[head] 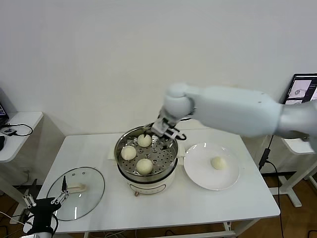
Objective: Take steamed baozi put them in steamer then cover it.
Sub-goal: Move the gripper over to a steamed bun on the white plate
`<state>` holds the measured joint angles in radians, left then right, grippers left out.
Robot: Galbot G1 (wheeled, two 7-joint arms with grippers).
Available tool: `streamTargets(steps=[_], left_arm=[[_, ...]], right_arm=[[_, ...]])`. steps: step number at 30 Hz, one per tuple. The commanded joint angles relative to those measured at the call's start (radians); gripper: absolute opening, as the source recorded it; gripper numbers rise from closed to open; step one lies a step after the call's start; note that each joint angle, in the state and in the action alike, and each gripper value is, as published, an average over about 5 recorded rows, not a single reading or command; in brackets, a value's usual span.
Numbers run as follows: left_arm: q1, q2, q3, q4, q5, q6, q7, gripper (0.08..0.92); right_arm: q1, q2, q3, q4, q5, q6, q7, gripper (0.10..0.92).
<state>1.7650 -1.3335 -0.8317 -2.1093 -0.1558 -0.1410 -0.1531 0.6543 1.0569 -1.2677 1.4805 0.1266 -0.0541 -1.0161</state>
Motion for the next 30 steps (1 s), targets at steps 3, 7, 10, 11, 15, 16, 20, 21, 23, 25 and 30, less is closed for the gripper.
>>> streamTargets(steps=[3,7,10,11,15,16,20,21,23,25,30], left_arm=[[-0.010,0.015,-0.001,-0.008,0.000,0.015,0.004,0.823],[-0.016,0.012,0.017,-0.013,0.009,0.022,0.005,0.823],[-0.016,0.008,0.026,-0.017,0.014,0.027,0.005,0.823],[-0.015,0.007,0.028,-0.019,0.016,0.028,0.005,0.823],[-0.004,0.003,0.031,-0.026,0.024,0.031,0.005,0.823],[-0.002,0.002,0.030,-0.029,0.026,0.032,0.005,0.823],[0.003,-0.002,0.030,-0.033,0.033,0.035,0.006,0.823],[0.004,-0.003,0.029,-0.033,0.034,0.035,0.006,0.823],[0.006,-0.005,0.029,-0.032,0.035,0.035,0.006,0.823],[0.008,-0.006,0.027,-0.030,0.035,0.035,0.006,0.823],[0.012,-0.009,0.019,-0.022,0.034,0.032,0.006,0.823]], right_arm=[[-0.037,-0.464,0.053,0.137,0.003,-0.286,-0.011,0.823],[-0.181,-0.562,0.113,0.133,-0.077,-0.284,-0.006,0.823],[-0.321,-0.595,0.219,0.110,-0.145,-0.289,0.009,0.823],[-0.369,-0.601,0.262,0.098,-0.167,-0.290,0.015,0.823],[-0.527,-0.605,0.380,0.048,-0.229,-0.289,0.022,0.823],[-0.559,-0.602,0.401,0.036,-0.241,-0.287,0.022,0.823],[-0.642,-0.571,0.446,-0.022,-0.291,-0.276,0.027,0.823],[-0.653,-0.558,0.450,-0.039,-0.302,-0.272,0.029,0.823],[-0.670,-0.529,0.459,-0.071,-0.319,-0.267,0.035,0.823],[-0.681,-0.498,0.468,-0.101,-0.329,-0.266,0.040,0.823],[-0.691,-0.427,0.471,-0.170,-0.350,-0.263,0.045,0.823]])
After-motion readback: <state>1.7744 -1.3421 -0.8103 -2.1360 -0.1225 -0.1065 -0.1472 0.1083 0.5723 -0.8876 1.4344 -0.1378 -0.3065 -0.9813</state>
